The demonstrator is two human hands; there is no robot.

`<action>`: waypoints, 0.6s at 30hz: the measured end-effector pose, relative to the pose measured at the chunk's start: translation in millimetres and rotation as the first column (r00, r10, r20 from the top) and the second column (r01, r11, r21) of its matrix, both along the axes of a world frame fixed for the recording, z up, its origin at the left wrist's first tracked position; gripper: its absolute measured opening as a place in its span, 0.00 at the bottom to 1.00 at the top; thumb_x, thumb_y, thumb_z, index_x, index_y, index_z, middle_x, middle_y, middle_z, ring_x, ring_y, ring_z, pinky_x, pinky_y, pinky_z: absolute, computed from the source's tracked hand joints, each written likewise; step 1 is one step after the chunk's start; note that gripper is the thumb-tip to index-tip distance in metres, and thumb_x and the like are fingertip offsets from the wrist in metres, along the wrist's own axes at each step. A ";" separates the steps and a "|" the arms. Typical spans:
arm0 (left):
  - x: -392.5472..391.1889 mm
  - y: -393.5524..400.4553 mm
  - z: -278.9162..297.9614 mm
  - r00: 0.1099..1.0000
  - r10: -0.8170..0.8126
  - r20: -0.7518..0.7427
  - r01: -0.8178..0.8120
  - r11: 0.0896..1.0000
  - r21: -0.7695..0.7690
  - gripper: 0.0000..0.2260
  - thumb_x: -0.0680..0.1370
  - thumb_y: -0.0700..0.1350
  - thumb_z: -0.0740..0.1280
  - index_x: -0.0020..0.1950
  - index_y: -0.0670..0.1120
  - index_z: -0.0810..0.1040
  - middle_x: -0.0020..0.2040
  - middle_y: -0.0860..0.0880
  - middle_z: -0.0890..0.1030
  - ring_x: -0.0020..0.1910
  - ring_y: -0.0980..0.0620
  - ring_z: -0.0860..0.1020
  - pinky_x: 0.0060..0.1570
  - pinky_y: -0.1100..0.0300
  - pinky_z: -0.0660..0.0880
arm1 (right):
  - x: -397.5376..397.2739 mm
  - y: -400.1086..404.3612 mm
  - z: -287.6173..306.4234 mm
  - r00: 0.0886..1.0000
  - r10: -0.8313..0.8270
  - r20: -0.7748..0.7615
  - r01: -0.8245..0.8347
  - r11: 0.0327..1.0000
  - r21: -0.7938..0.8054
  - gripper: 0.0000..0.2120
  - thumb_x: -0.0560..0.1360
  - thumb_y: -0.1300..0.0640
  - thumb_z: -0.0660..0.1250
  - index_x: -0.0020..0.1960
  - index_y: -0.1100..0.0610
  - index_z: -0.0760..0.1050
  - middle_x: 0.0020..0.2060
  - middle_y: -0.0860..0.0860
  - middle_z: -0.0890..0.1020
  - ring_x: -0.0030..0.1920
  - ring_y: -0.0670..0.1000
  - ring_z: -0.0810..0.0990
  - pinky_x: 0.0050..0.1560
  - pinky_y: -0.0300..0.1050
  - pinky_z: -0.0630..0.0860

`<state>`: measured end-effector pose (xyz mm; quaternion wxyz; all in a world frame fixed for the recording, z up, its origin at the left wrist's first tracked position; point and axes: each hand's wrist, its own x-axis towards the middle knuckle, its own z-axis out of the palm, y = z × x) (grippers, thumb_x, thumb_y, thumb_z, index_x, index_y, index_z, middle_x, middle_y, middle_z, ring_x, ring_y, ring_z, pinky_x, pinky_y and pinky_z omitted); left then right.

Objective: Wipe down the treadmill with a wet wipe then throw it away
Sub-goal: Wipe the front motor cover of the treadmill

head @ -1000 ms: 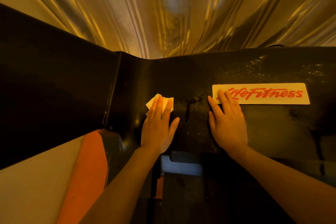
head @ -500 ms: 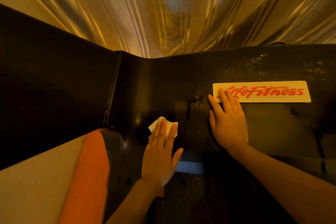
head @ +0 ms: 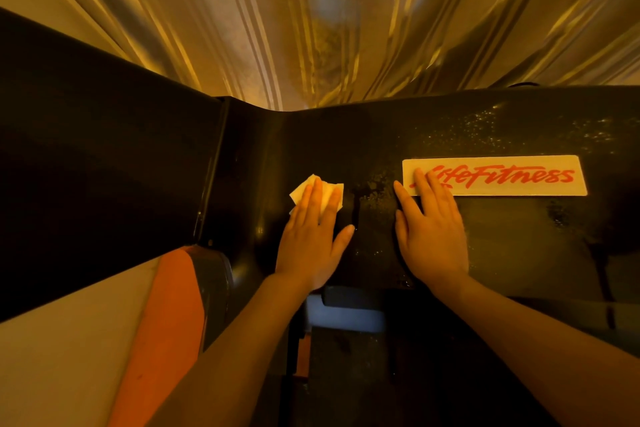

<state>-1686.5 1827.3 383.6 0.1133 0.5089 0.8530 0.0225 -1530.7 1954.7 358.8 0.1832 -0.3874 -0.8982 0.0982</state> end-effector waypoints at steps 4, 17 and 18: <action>8.7 -12.7 -9.4 0.999 -0.012 -0.052 0.016 0.998 0.067 0.32 0.79 0.65 0.40 0.80 0.53 0.43 0.80 0.45 0.43 0.79 0.46 0.42 0.73 0.51 0.50 | -0.6 -0.1 0.4 1.000 0.001 0.007 -0.001 1.000 -0.013 0.24 0.79 0.54 0.64 0.74 0.55 0.68 0.74 0.61 0.65 0.76 0.61 0.60 0.73 0.57 0.57; 35.5 -36.2 -21.3 0.997 -0.018 -0.073 0.022 0.998 0.057 0.32 0.80 0.64 0.44 0.81 0.52 0.44 0.80 0.44 0.45 0.79 0.44 0.46 0.72 0.49 0.51 | 0.2 -0.1 0.7 1.000 0.009 -0.001 -0.009 1.000 -0.020 0.24 0.79 0.54 0.64 0.74 0.55 0.68 0.74 0.61 0.65 0.76 0.61 0.60 0.73 0.58 0.58; 32.2 -31.5 -19.3 0.997 -0.030 -0.071 0.035 0.997 0.062 0.32 0.80 0.64 0.44 0.81 0.52 0.44 0.80 0.44 0.45 0.79 0.45 0.45 0.72 0.49 0.50 | 0.3 -0.1 0.7 1.000 0.009 0.001 -0.009 1.000 -0.023 0.24 0.79 0.54 0.64 0.74 0.55 0.68 0.74 0.61 0.65 0.76 0.61 0.60 0.73 0.58 0.58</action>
